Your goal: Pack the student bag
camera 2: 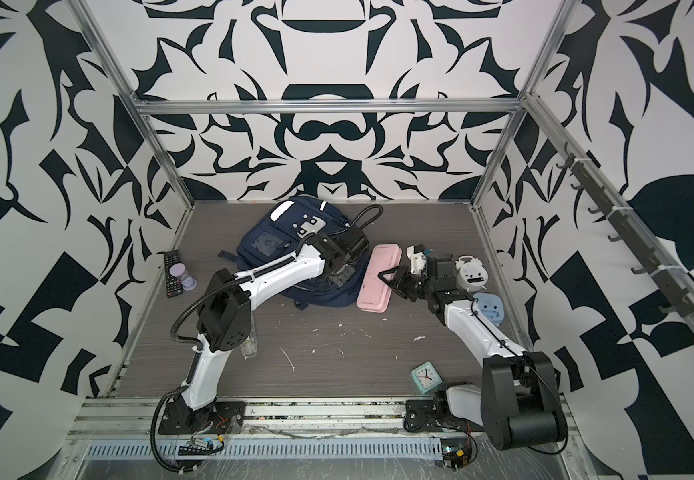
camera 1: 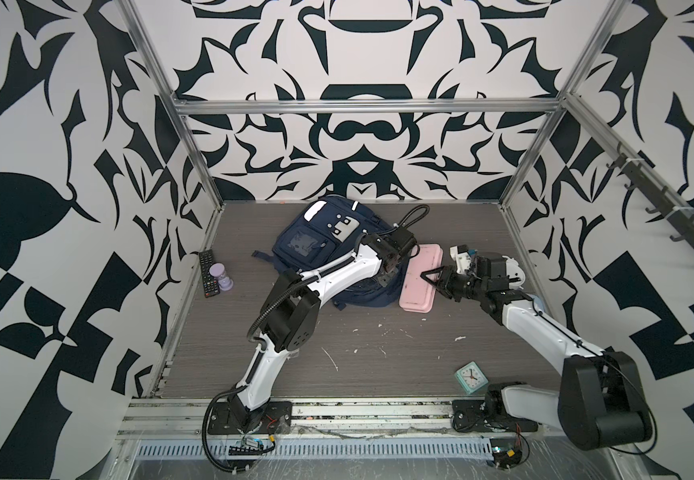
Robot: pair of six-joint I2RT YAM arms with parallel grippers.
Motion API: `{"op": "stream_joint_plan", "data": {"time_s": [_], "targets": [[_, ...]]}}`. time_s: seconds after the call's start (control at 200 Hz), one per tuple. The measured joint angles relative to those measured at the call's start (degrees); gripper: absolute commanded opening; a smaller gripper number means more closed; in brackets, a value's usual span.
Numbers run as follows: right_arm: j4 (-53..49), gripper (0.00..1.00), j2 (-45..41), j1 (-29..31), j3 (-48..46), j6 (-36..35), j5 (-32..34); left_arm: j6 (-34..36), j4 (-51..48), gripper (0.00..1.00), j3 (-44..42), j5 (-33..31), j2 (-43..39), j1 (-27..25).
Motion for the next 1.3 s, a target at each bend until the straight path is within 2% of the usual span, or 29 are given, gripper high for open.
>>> {"op": "stream_joint_plan", "data": {"time_s": [0.355, 0.67, 0.955, 1.3], "targets": [[3.67, 0.19, 1.42, 0.0, 0.0, 2.38, -0.85, 0.04, -2.8, 0.0, 6.1, 1.84, -0.46, 1.6], [13.0, 0.18, 9.68, 1.33, 1.97, 8.83, -0.72, -1.01, -4.22, 0.0, 11.43, 4.68, -5.73, 5.68], [18.69, 0.15, 19.17, 7.93, 11.98, 11.89, 1.01, -2.34, -4.76, 0.0, 14.03, 7.72, -8.46, 8.7], [24.68, 0.18, 38.32, 13.79, 28.76, 18.14, 2.86, -2.89, -6.51, 0.0, 16.41, 10.23, -8.48, 10.03]]}}
